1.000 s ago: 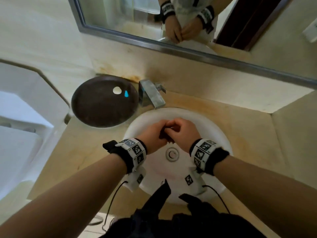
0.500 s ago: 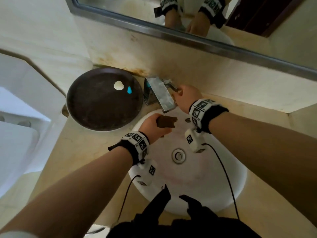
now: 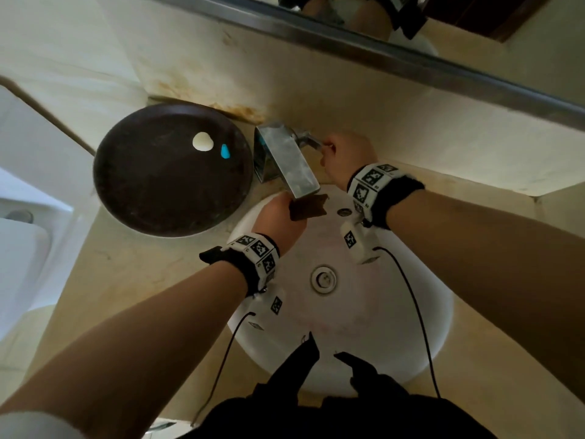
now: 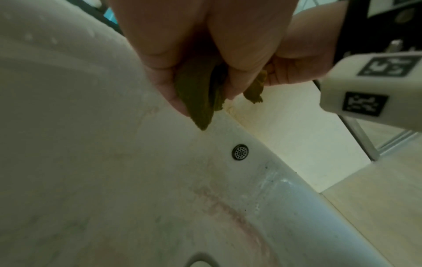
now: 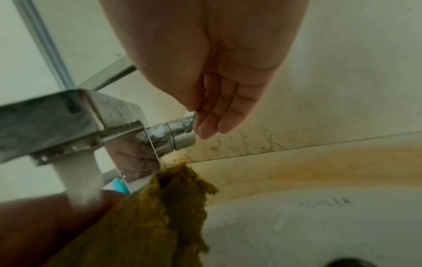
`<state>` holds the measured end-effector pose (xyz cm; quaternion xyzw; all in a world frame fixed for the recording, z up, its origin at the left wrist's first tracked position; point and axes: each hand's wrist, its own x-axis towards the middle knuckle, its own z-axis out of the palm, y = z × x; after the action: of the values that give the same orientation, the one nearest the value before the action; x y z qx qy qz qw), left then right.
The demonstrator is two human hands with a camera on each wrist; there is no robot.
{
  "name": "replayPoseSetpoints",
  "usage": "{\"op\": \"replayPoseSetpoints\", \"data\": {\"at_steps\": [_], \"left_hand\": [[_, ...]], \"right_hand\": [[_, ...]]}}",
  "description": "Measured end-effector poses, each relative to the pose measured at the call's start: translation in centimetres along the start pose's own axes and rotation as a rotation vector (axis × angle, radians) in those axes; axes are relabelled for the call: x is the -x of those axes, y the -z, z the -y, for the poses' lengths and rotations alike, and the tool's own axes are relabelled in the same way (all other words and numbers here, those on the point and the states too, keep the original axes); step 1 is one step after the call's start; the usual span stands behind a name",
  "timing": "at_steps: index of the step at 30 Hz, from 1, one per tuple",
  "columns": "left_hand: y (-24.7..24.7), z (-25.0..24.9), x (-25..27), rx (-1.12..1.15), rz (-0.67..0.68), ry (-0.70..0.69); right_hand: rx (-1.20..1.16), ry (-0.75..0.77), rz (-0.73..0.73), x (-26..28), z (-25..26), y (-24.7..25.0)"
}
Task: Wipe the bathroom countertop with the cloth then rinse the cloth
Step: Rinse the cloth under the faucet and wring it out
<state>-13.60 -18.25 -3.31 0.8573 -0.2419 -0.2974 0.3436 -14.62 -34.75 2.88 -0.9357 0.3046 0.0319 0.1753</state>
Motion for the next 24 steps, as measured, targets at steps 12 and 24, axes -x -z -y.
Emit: {"op": "replayPoseSetpoints", "data": {"at_steps": [12, 24], "left_hand": [[-0.2, 0.0, -0.1, 0.078, -0.05, -0.063], [0.9, 1.1, -1.0, 0.223, 0.004, -0.134]], "right_hand": [[-0.359, -0.148, 0.093, 4.4, -1.7, -3.2], [-0.783, -0.262, 0.194, 5.8, 0.4, -6.1]]}}
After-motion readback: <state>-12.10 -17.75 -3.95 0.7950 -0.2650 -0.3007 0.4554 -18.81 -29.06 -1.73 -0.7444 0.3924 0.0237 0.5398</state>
